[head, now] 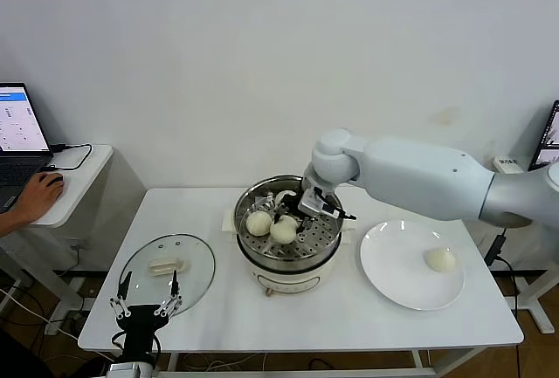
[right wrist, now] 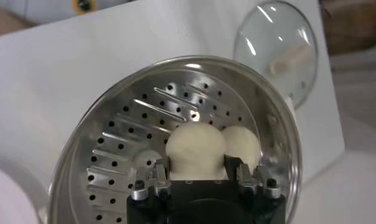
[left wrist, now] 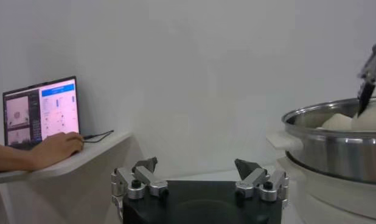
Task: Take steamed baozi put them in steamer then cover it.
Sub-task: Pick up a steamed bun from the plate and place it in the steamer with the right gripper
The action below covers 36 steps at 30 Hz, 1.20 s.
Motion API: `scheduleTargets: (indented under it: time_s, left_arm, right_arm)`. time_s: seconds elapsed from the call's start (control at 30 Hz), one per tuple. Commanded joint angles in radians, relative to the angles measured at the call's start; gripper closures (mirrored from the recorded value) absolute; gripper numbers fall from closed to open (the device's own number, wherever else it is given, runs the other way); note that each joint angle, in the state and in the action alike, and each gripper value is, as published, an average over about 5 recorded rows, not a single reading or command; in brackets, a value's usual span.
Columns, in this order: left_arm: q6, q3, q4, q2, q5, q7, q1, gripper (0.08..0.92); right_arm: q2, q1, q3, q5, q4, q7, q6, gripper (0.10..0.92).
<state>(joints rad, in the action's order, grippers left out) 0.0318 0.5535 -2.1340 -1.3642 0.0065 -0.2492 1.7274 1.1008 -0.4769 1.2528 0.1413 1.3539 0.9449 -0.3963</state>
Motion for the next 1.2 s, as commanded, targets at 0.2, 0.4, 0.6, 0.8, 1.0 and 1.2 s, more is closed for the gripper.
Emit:
scheduleTargets:
  time_s: [0.2, 0.4, 0.6, 0.8, 1.0, 1.2]
  left_arm:
    - [0.002, 0.000, 0.001, -0.003, 0.004, -0.001, 0.002, 0.177]
    - [0.002, -0.003, 0.003, -0.006, 0.006, 0.000, 0.000, 0.177]
    - [0.002, -0.005, 0.005, -0.008, 0.007, 0.001, 0.000, 0.177]
    - [0.001, -0.006, 0.004, -0.006, 0.007, 0.001, -0.003, 0.177]
    - [0.000, -0.008, 0.003, 0.000, 0.005, 0.003, -0.011, 0.177]
    - [-0.001, -0.009, 0.001, 0.012, 0.001, 0.007, -0.017, 0.177]
  right_arm:
    - [-0.004, 0.041, 0.015, 0.142, 0.027, -0.022, -0.161, 0.457]
    - [-0.010, 0.042, 0.017, 0.119, 0.048, -0.024, -0.151, 0.458]
    - [-0.013, 0.031, 0.015, 0.098, 0.049, -0.036, -0.136, 0.435]
    - [-0.037, -0.027, 0.003, 0.047, 0.041, -0.018, -0.099, 0.280]
    - [-0.118, -0.083, -0.060, -0.016, 0.018, 0.030, 0.020, 0.205]
    - [-0.261, -0.123, -0.078, -0.121, 0.051, 0.093, 0.251, 0.202]
